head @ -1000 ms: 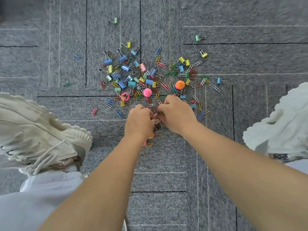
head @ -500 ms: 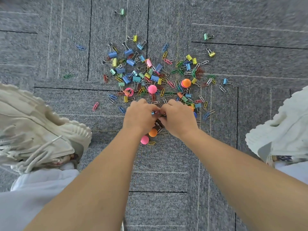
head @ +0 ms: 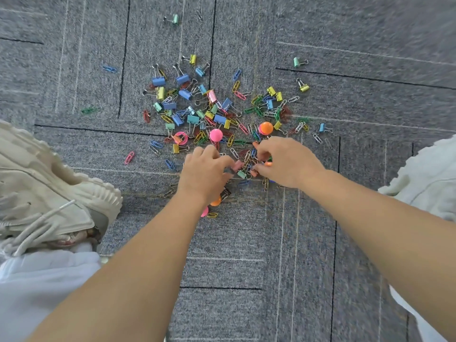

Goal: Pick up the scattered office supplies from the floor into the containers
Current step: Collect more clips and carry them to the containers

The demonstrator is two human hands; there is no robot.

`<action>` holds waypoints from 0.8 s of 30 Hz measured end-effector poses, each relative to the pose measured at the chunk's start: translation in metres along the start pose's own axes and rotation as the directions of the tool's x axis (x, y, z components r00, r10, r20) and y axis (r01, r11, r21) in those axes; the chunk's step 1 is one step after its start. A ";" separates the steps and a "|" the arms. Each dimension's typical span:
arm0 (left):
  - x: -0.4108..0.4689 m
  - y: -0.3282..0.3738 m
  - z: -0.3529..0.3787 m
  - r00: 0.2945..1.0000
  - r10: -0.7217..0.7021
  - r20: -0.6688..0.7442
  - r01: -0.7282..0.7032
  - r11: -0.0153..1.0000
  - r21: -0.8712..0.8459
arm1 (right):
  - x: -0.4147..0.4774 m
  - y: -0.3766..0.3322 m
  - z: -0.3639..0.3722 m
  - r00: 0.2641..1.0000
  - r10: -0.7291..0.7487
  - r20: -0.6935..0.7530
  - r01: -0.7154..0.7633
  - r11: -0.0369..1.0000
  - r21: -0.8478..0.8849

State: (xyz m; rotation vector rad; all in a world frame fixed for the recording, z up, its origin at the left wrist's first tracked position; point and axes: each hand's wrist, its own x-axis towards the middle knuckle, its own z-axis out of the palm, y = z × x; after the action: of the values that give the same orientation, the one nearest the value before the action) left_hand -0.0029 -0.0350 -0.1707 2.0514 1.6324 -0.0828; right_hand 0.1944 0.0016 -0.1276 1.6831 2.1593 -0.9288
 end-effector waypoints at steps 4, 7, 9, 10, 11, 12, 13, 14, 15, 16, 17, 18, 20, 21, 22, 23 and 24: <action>0.001 0.001 0.003 0.999 0.036 -0.011 -0.036 0.999 -0.002 | -0.002 -0.009 0.024 1.000 -0.007 0.011 0.008 0.990 -0.140; 0.006 0.003 -0.002 0.993 0.111 0.030 -0.112 0.992 0.049 | 0.002 -0.016 0.042 0.990 0.016 -0.141 -0.035 0.990 -0.135; 0.010 0.001 -0.007 0.986 0.168 0.019 -0.169 0.980 0.107 | 0.004 -0.018 0.046 0.982 0.056 -0.180 -0.078 0.989 -0.122; 0.012 0.000 -0.009 0.983 0.182 0.024 -0.184 0.975 0.124 | 0.006 -0.018 0.046 0.982 0.076 -0.175 -0.097 0.989 -0.114; 0.014 -0.001 -0.012 0.981 0.194 0.028 -0.196 0.973 0.124 | 0.007 -0.018 0.043 0.983 0.095 -0.160 -0.114 0.987 -0.111; 0.015 -0.001 -0.016 0.979 0.197 0.044 -0.201 0.973 0.114 | 0.007 -0.018 0.040 0.984 0.113 -0.140 -0.128 0.987 -0.101; 0.016 -0.002 -0.018 0.978 0.202 0.047 -0.206 0.974 0.092 | 0.008 -0.016 0.035 0.985 0.127 -0.117 -0.137 0.988 -0.076; 0.017 -0.002 -0.022 0.981 0.187 0.049 -0.189 0.981 0.043 | 0.009 -0.014 0.030 0.986 0.137 -0.092 -0.139 0.990 -0.024; 0.020 -0.003 -0.026 0.987 0.158 0.037 -0.157 0.987 -0.032 | 0.011 -0.012 0.025 0.988 0.142 -0.059 -0.140 0.989 0.046; 0.023 -0.004 -0.030 0.993 0.108 0.046 -0.103 0.988 -0.116 | 0.013 -0.009 0.018 0.990 0.140 -0.029 -0.135 0.981 0.137; 0.025 -0.005 -0.033 0.995 0.069 0.072 -0.054 0.981 -0.189 | 0.014 -0.006 0.011 0.991 0.133 -0.002 -0.129 0.966 0.225; 0.028 -0.006 -0.037 0.995 0.039 0.096 -0.014 0.970 -0.243 | 0.016 -0.002 0.004 0.993 0.118 0.007 -0.114 0.950 0.289; 0.031 -0.005 -0.048 0.993 0.010 0.120 0.031 0.942 -0.335 | 0.018 0.005 -0.014 0.996 0.086 0.030 -0.091 0.929 0.360; 0.031 -0.006 -0.055 0.988 -0.015 0.151 0.075 0.913 -0.402 | 0.019 0.009 -0.022 0.993 0.093 0.070 -0.114 0.900 0.420; 0.031 -0.007 -0.062 0.976 -0.044 0.213 0.142 0.871 -0.470 | 0.019 0.013 -0.031 0.986 0.110 0.126 -0.159 0.849 0.504; 0.030 -0.008 -0.069 0.954 -0.069 0.292 0.221 0.821 -0.526 | 0.019 0.018 -0.037 0.975 0.123 0.187 -0.212 0.775 0.596; 0.030 -0.011 -0.074 0.923 -0.085 0.375 0.300 0.770 -0.564 | 0.018 0.022 -0.043 0.962 0.122 0.244 -0.259 0.691 0.674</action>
State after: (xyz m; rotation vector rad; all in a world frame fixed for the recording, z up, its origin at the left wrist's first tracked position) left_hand -0.0242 0.0243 -0.1211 1.2855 1.4095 0.0319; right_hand 0.2175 0.0450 -0.1117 1.9672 1.5308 -1.9264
